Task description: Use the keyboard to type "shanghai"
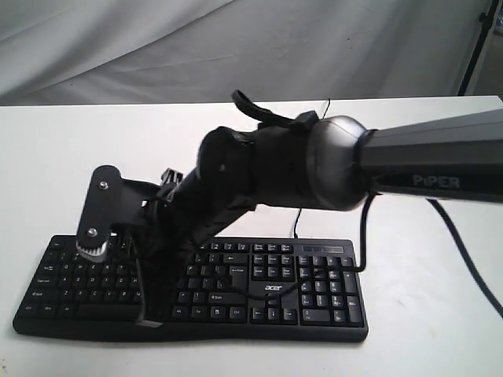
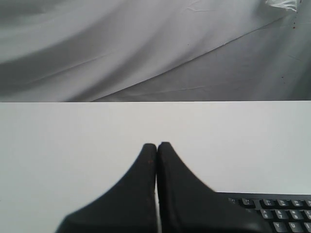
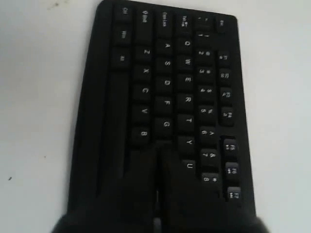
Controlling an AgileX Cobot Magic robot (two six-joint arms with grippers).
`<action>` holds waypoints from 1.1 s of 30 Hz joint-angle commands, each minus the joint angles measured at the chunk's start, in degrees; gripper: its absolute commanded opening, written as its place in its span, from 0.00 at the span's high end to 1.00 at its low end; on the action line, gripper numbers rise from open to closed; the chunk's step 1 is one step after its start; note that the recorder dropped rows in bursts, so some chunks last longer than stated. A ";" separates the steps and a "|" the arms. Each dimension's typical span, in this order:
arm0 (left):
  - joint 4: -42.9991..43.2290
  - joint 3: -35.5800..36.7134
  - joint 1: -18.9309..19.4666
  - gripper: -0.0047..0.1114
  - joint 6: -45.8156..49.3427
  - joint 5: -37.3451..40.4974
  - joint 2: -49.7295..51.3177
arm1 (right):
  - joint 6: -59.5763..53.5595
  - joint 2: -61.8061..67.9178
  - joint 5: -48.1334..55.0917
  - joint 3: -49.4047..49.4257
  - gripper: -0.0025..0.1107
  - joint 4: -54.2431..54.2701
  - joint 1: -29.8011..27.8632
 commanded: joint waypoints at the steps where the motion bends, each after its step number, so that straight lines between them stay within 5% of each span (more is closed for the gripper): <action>1: -0.23 0.03 -0.23 0.95 -0.07 -0.14 0.18 | -17.21 -1.29 -0.93 4.58 0.98 16.96 -2.64; 13: -0.23 0.03 -0.23 0.95 -0.07 -0.14 0.18 | -32.03 3.44 0.95 5.03 0.98 32.85 -2.77; 33: -0.23 0.03 -0.23 0.95 -0.07 -0.14 0.18 | -32.02 7.58 0.41 1.65 0.98 33.69 -2.77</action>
